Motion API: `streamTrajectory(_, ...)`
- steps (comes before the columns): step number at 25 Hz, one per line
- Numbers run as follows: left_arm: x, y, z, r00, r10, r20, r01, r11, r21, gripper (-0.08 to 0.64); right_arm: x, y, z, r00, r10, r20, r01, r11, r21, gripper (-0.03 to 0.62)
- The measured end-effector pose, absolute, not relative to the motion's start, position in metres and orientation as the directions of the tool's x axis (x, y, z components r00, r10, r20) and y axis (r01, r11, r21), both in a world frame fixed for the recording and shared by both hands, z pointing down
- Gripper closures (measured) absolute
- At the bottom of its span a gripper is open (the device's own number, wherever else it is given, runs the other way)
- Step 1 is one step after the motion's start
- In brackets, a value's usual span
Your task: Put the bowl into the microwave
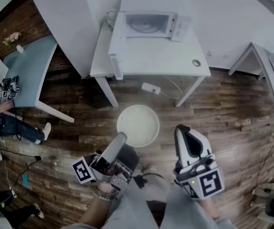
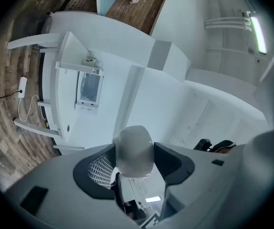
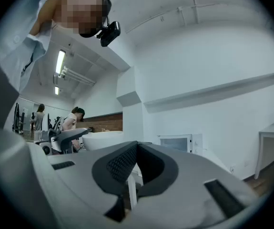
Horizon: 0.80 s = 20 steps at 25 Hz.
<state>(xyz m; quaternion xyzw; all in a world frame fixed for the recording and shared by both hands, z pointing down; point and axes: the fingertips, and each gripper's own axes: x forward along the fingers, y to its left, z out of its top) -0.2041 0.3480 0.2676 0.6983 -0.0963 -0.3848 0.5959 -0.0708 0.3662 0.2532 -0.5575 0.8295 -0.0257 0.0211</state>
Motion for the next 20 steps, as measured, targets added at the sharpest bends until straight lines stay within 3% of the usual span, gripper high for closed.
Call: streamTrajectory(20,-0.175,0.352,0.266,0.692,-0.601,-0.400,0.309,-0.254,0.917,0.311,-0.036,0.371,0.244,-0.348,-0.936,-0.049,-0.933,0.351,-0.076,0.589)
